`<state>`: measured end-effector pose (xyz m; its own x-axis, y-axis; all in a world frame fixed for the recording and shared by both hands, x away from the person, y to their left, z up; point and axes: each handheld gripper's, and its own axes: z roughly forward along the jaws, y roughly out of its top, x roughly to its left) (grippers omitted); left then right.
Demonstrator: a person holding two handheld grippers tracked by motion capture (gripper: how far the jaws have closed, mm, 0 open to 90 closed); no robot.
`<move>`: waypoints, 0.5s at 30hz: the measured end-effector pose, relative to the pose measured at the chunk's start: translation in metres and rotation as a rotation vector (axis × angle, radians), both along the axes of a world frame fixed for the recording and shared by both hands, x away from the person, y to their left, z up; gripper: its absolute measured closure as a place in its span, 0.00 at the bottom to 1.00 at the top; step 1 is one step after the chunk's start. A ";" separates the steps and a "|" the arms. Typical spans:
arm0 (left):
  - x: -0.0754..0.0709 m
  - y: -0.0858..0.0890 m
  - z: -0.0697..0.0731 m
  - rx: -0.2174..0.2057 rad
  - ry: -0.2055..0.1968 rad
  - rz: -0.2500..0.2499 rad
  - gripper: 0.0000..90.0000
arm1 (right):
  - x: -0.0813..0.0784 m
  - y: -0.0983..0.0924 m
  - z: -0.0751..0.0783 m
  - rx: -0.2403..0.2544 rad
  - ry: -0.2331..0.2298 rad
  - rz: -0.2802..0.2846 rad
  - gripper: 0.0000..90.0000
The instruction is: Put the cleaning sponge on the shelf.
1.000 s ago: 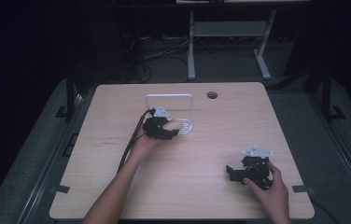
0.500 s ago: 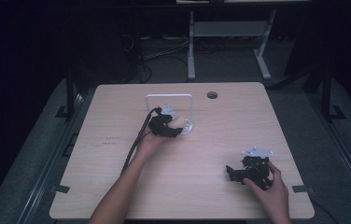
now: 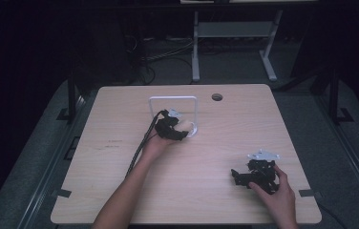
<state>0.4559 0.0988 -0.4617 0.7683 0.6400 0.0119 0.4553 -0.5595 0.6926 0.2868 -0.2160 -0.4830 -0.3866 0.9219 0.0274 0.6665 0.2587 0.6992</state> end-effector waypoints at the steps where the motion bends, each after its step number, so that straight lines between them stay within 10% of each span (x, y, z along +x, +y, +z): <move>1: 0.000 0.000 0.000 -0.001 0.003 0.000 0.46 | 0.000 0.000 0.000 0.000 0.000 0.000 0.01; 15: -0.001 -0.002 0.004 -0.001 0.004 -0.006 0.36 | 0.000 0.000 0.000 0.000 0.000 0.000 0.01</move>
<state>0.4553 0.0966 -0.4582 0.7724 0.6351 0.0083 0.4543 -0.5615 0.6916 0.2868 -0.2160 -0.4830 -0.3866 0.9219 0.0273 0.6664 0.2587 0.6992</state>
